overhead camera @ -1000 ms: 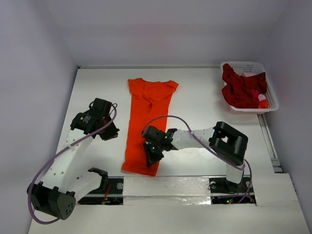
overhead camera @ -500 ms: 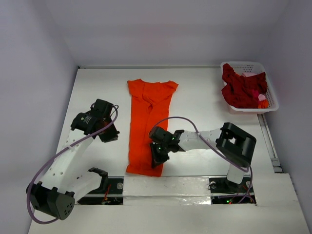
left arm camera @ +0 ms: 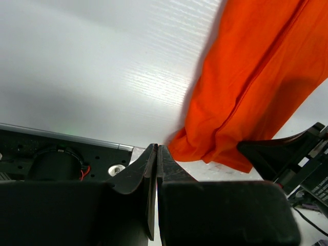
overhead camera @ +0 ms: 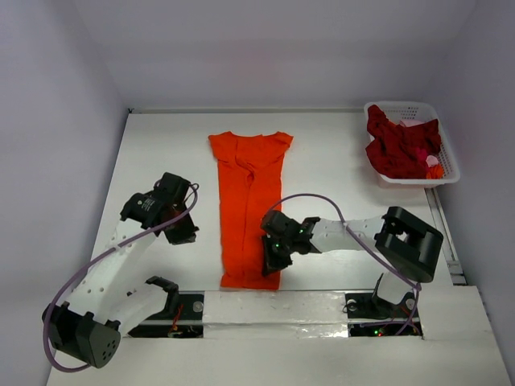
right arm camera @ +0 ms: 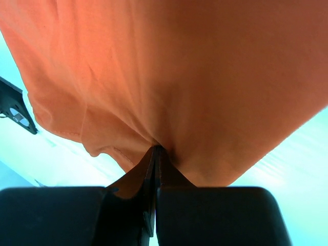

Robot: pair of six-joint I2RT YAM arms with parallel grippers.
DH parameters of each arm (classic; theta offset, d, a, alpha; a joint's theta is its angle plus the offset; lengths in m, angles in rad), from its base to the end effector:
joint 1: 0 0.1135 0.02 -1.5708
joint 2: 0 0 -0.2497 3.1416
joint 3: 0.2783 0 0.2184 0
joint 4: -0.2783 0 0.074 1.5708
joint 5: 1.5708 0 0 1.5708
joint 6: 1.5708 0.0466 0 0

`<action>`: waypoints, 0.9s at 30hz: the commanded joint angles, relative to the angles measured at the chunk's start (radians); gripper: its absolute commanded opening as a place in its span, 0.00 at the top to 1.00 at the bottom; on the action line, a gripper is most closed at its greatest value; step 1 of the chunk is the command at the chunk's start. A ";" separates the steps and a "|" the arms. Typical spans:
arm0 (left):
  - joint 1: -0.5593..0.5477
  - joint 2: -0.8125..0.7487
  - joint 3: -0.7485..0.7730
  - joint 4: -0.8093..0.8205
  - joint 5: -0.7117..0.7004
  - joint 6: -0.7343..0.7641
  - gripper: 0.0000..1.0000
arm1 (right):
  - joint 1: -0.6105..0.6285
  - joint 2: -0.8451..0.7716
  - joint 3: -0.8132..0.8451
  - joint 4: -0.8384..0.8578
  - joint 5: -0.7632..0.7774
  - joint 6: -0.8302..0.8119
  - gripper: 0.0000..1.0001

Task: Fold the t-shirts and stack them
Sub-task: Fold the tshirt

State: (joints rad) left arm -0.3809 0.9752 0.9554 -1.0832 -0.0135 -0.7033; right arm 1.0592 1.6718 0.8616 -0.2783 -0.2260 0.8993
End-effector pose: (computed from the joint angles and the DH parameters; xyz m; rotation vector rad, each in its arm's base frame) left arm 0.1353 -0.0535 0.2684 -0.4403 2.6805 -0.3182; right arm 0.1323 0.2569 0.1454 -0.3181 2.9378 0.7899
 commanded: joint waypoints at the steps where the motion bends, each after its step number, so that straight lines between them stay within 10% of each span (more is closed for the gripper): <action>1: -0.010 -0.033 -0.026 -0.018 0.039 0.008 1.00 | -0.015 -0.015 -0.059 -0.087 0.112 0.009 1.00; 27: -0.156 0.013 -0.113 0.123 0.181 -0.030 1.00 | -0.064 -0.184 -0.107 -0.203 0.269 0.096 1.00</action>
State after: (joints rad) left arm -0.5117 0.9798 0.8375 -0.9829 0.1261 -0.7212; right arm 1.0061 1.5188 0.7685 -0.3977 -0.0597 0.9840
